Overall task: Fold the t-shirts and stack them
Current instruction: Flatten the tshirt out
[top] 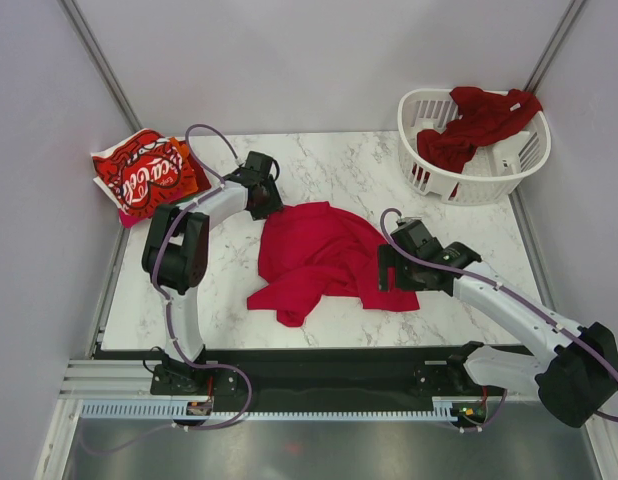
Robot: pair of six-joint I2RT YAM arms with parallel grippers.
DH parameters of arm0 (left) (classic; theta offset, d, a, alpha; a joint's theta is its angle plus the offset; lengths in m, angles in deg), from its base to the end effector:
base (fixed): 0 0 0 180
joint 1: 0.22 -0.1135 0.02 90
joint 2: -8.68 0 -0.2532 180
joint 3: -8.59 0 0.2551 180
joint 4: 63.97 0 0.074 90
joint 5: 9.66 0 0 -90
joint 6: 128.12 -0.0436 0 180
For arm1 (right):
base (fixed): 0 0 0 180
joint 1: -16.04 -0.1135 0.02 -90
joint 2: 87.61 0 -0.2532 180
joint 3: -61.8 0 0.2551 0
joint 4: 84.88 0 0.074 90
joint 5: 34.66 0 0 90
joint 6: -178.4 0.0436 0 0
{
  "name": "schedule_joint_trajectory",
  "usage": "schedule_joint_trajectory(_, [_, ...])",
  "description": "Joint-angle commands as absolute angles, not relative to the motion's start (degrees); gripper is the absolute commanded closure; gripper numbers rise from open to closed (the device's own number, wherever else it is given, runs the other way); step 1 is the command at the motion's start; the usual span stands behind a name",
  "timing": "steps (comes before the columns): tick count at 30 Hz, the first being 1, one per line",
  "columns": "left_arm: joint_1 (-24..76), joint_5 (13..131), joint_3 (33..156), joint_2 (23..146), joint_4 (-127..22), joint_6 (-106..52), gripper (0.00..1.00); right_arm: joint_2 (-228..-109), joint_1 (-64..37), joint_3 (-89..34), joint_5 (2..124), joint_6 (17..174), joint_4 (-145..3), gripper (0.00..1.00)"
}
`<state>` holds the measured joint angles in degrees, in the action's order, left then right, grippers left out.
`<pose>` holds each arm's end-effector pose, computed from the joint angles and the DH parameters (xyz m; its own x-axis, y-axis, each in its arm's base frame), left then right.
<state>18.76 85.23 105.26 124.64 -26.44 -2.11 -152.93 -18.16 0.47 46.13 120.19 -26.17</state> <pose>0.4134 -0.1383 0.1586 -0.8048 -0.3427 -0.4846 -0.2389 0.9345 -0.2640 0.1879 0.1193 0.2218 -0.8850 0.0273 -0.4648 -0.0328 0.9921 0.1207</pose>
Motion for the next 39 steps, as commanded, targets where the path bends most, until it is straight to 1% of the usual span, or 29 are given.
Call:
schedule_joint_trajectory(1, [18.7, 87.6, 105.6, 124.2, -26.5, -4.3, 0.47, -152.9, -18.3, -1.4, 44.5, 119.6, -26.3, 0.02])
schedule_joint_trajectory(11, [18.9, 85.3, 106.0, 126.3, -26.3, -4.0, 0.48, -153.5, -18.2, -1.1, 44.1, 119.4, -26.8, 0.02])
schedule_joint_trajectory(16, [19.3, 84.7, 106.1, 127.0, -26.4, -3.8, 0.53, -154.1, -18.2, -0.9, 44.0, 119.2, -27.2, 0.02])
schedule_joint_trajectory(17, [19.6, 84.6, 106.2, 127.2, -26.5, -3.8, 0.57, -154.1, -18.3, -0.9, 43.9, 119.2, -27.2, 0.02])
schedule_joint_trajectory(18, [19.6, 85.0, 106.3, 127.2, -26.3, -3.8, 0.58, -154.1, -18.3, -0.8, 44.0, 119.2, -27.2, 0.02])
schedule_joint_trajectory(25, [19.9, 86.3, 106.7, 125.1, -26.3, -4.3, 0.6, -154.6, -18.3, -0.7, 44.0, 119.1, -27.8, 0.02])
schedule_joint_trajectory(26, [19.9, 86.4, 106.8, 124.8, -26.2, -4.4, 0.64, -154.6, -18.3, -0.7, 44.0, 119.1, -27.7, 0.02])
schedule_joint_trajectory(28, [20.0, 86.5, 107.2, 124.1, -25.9, -4.6, 0.67, -154.8, -18.3, -0.6, 44.1, 119.0, -27.9, 0.02])
schedule_joint_trajectory(31, [20.0, 86.5, 107.6, 123.6, -25.4, -5.1, 0.77, -154.8, -18.2, -0.5, 44.1, 118.9, -28.0, 0.02])
schedule_joint_trajectory(32, [20.0, 86.5, 108.1, 123.6, -25.3, -5.3, 0.84, -154.9, -18.2, -0.4, 44.1, 118.9, -28.1, 0.02])
schedule_joint_trajectory(34, [20.0, 86.5, 108.3, 123.6, -24.9, -5.5, 0.91, -154.9, -18.2, -0.4, 44.2, 118.8, -28.1, 0.02])
schedule_joint_trajectory(35, [20.0, 86.5, 108.6, 123.8, -24.9, -5.7, 0.96, -154.9, -18.3, -0.4, 44.2, 118.8, -28.2, 0.02])
schedule_joint_trajectory(39, [20.0, 86.8, 109.9, 123.6, -23.7, -6.1, 0.98, -154.8, -18.2, -0.4, 44.2, 118.8, -28.1, 0.02])
